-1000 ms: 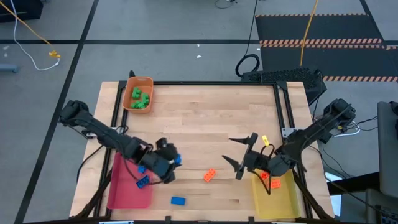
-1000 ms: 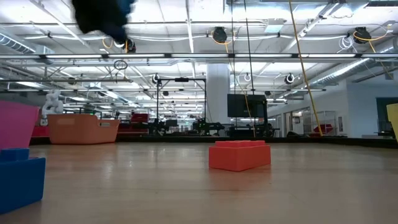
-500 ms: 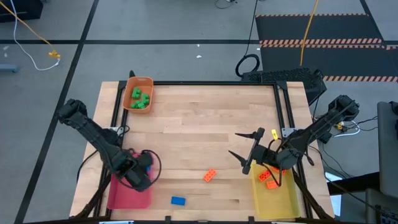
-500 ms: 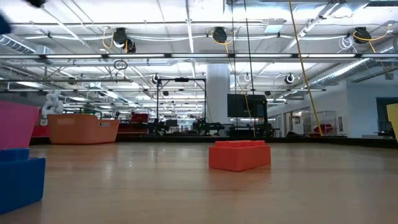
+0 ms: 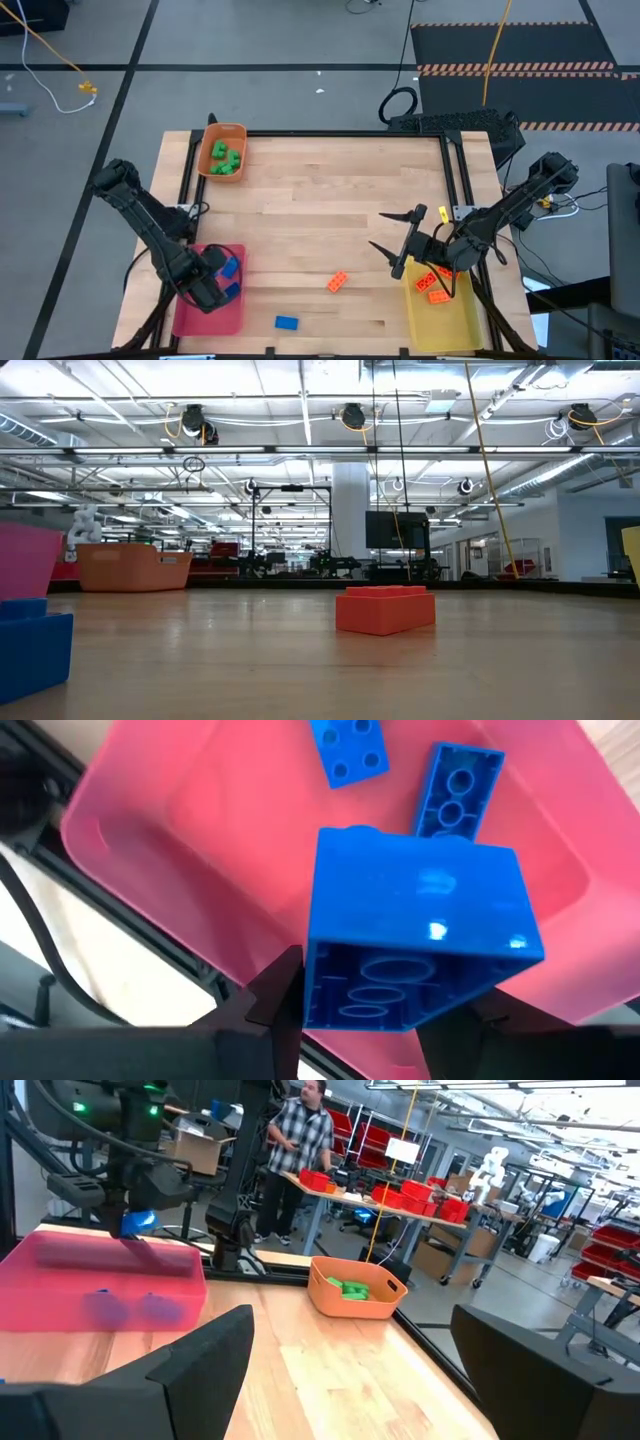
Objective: Sort & place blocks by color
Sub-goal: Put the blue game piece into the red bin
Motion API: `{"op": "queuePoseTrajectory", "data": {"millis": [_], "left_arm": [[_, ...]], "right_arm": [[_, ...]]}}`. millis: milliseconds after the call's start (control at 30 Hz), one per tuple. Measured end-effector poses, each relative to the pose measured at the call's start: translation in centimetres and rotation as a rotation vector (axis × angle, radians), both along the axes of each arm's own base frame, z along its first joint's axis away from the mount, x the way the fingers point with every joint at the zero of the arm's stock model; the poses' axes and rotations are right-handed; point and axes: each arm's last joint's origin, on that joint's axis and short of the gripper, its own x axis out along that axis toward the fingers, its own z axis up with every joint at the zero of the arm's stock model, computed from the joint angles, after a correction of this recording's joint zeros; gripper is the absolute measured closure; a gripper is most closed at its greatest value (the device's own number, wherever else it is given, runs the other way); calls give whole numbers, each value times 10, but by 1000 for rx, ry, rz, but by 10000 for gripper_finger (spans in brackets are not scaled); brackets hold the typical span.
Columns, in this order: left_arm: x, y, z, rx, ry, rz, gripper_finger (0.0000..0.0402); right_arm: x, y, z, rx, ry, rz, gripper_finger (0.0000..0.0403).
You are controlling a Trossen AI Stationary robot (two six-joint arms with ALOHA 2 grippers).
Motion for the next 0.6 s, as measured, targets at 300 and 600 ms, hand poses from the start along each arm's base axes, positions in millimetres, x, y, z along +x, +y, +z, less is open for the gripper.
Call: {"op": "queuePoseTrajectory", "data": {"millis": [300, 600], "left_arm": [[-1, -1, 0, -9, 24, 60, 72], [4, 0, 0, -31, 14, 80, 27]], "right_arm": [[0, 0, 0, 0, 0, 1, 67], [0, 0, 0, 0, 0, 1, 67]]}}
